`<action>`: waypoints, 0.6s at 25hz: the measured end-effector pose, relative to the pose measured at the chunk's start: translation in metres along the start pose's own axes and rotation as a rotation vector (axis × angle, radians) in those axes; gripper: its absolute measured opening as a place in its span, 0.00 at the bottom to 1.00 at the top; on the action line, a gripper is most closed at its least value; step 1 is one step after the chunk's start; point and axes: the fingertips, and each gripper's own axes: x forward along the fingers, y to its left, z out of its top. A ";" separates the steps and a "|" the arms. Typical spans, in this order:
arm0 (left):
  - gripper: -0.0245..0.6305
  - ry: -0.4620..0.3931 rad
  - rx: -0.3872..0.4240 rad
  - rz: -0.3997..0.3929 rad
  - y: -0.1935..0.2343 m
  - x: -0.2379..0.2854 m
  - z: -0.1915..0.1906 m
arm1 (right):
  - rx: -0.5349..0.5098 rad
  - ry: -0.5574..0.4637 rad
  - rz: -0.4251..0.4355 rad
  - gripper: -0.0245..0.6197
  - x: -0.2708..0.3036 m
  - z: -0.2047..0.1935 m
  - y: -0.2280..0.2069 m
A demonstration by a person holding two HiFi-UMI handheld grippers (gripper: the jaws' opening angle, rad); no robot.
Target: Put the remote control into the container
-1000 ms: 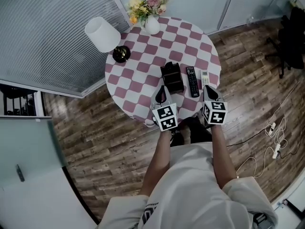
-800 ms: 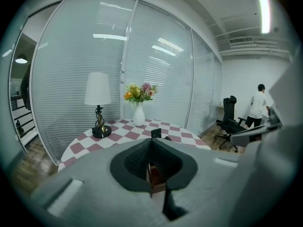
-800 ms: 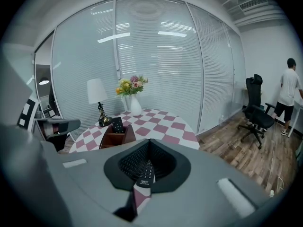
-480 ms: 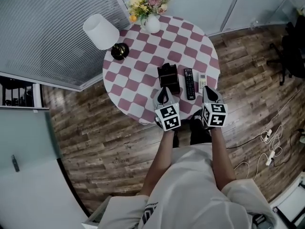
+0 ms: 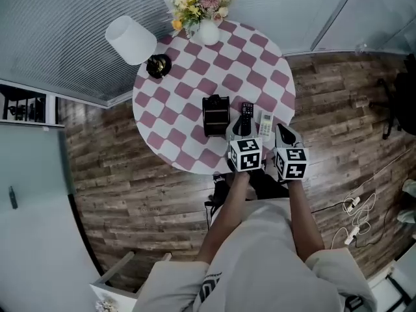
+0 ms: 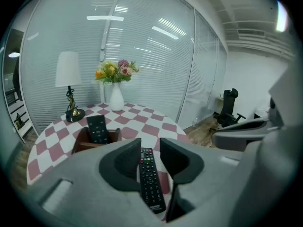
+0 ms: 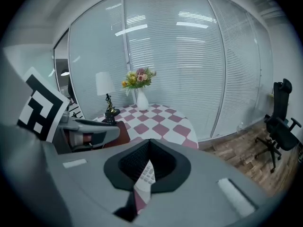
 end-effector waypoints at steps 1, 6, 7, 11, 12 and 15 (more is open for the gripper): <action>0.23 0.008 -0.003 -0.015 -0.007 0.008 0.000 | -0.007 0.007 0.012 0.04 0.004 0.000 -0.004; 0.26 0.081 -0.027 -0.025 -0.023 0.049 -0.008 | -0.043 0.032 0.068 0.04 0.029 0.002 -0.020; 0.28 0.104 -0.032 -0.016 -0.022 0.059 -0.012 | -0.047 0.035 0.076 0.04 0.035 0.003 -0.025; 0.32 0.182 -0.055 0.041 -0.012 0.091 -0.028 | -0.057 0.048 0.105 0.04 0.056 0.003 -0.041; 0.33 0.201 -0.060 0.058 -0.008 0.099 -0.031 | -0.058 0.050 0.110 0.04 0.061 0.004 -0.045; 0.36 0.262 -0.072 0.099 0.002 0.117 -0.043 | -0.057 0.058 0.120 0.04 0.073 0.004 -0.054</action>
